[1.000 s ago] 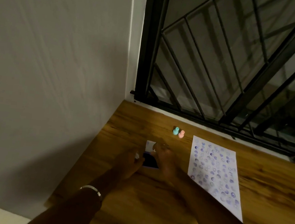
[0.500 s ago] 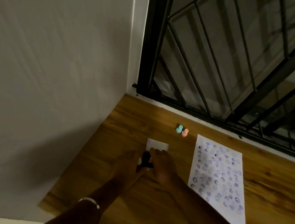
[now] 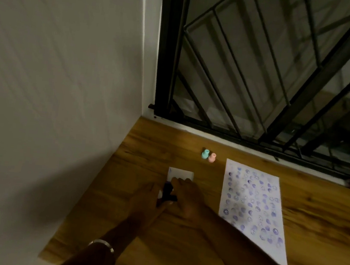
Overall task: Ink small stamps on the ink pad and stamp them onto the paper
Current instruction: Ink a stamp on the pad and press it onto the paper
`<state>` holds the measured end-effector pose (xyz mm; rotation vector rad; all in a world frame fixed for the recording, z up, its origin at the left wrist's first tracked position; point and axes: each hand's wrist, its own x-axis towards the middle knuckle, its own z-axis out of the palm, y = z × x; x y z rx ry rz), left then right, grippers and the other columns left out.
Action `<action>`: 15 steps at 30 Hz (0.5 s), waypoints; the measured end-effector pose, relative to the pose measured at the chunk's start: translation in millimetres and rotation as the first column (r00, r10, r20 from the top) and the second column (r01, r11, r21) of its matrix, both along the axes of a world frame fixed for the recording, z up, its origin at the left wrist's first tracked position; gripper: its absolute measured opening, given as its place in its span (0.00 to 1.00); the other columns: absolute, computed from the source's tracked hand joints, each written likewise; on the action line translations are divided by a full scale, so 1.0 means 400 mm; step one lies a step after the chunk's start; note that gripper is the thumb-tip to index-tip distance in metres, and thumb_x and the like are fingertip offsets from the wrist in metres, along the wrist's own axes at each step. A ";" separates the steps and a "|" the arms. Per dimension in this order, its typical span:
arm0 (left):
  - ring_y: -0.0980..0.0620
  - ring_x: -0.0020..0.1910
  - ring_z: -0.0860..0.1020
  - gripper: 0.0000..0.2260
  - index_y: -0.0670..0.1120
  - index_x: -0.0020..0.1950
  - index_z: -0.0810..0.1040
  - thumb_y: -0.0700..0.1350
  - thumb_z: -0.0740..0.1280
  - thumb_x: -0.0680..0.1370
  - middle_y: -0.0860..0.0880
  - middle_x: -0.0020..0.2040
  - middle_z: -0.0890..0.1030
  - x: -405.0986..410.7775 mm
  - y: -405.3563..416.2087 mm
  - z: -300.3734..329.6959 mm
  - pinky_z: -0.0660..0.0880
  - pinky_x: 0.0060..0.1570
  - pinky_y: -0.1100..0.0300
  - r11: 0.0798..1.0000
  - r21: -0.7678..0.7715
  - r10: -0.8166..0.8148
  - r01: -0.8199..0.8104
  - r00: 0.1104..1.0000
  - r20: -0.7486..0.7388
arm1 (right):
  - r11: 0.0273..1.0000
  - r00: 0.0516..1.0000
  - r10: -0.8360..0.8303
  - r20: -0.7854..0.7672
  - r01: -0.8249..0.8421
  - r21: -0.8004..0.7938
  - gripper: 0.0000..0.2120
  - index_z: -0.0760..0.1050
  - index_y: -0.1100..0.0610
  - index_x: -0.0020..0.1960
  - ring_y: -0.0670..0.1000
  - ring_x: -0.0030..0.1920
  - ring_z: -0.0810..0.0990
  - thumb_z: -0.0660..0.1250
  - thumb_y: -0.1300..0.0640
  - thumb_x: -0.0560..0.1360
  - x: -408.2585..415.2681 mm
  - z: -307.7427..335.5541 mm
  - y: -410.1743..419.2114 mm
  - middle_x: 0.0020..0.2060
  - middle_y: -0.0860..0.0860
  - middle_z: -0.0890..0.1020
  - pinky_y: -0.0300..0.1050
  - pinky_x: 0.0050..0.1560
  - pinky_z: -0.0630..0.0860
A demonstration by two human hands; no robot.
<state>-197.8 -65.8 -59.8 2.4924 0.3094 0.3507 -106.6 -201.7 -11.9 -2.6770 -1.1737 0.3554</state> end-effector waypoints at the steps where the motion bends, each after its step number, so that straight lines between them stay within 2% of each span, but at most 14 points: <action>1: 0.58 0.39 0.72 0.18 0.50 0.47 0.75 0.64 0.66 0.72 0.54 0.42 0.78 -0.001 -0.001 0.001 0.66 0.38 0.65 1.000 -0.013 0.002 -0.002 1.000 0.011 | 1.000 1.000 -0.005 -0.001 0.005 0.003 0.29 0.63 0.58 0.69 0.59 0.59 0.71 0.67 0.45 0.74 -0.003 0.012 -0.003 0.62 0.58 0.73 0.50 0.56 0.68; 6: 0.55 0.38 0.74 0.22 0.49 0.46 0.74 0.68 0.62 0.70 0.53 0.41 0.77 -0.011 -0.001 0.024 0.71 0.38 0.60 0.999 -0.052 -0.003 0.004 1.000 0.022 | 0.986 0.991 -0.128 0.036 0.123 0.115 0.26 0.64 0.57 0.66 0.57 0.60 0.72 0.69 0.48 0.74 -0.023 0.056 -0.041 0.62 0.58 0.75 0.53 0.60 0.71; 9: 0.55 0.36 0.74 0.15 0.47 0.43 0.73 0.59 0.66 0.74 0.52 0.38 0.76 -0.012 -0.016 0.045 0.73 0.37 0.61 0.988 -0.153 0.031 -0.021 0.998 0.061 | 0.964 0.973 -0.221 0.070 0.206 0.168 0.14 0.70 0.57 0.61 0.60 0.58 0.75 0.64 0.55 0.77 -0.038 0.061 -0.087 0.57 0.59 0.77 0.52 0.54 0.72; 11: 0.59 0.31 0.72 0.10 0.48 0.39 0.70 0.52 0.66 0.77 0.54 0.33 0.74 -0.012 -0.042 0.064 0.67 0.32 0.66 0.977 -0.209 0.057 -0.031 0.991 0.119 | 0.962 0.965 -0.235 0.114 0.215 0.167 0.16 0.69 0.56 0.61 0.58 0.58 0.76 0.66 0.56 0.75 -0.044 0.051 -0.127 0.57 0.58 0.77 0.51 0.53 0.75; 13: 0.55 0.31 0.73 0.09 0.46 0.40 0.72 0.46 0.63 0.79 0.49 0.33 0.76 -0.009 -0.077 0.077 0.70 0.32 0.61 0.980 -0.197 0.045 -0.014 0.988 0.151 | 0.967 0.960 -0.231 0.160 0.209 0.148 0.22 0.66 0.53 0.61 0.54 0.55 0.78 0.70 0.52 0.72 -0.055 0.037 -0.178 0.55 0.55 0.79 0.48 0.52 0.76; 15: 0.50 0.34 0.76 0.08 0.47 0.43 0.72 0.45 0.60 0.81 0.46 0.37 0.78 -0.001 -0.119 0.089 0.73 0.35 0.54 0.982 -0.178 -0.034 0.056 0.992 0.121 | 0.955 0.944 -0.274 0.183 0.245 0.165 0.17 0.67 0.51 0.56 0.52 0.48 0.79 0.69 0.49 0.72 -0.068 0.028 -0.233 0.49 0.53 0.81 0.45 0.45 0.74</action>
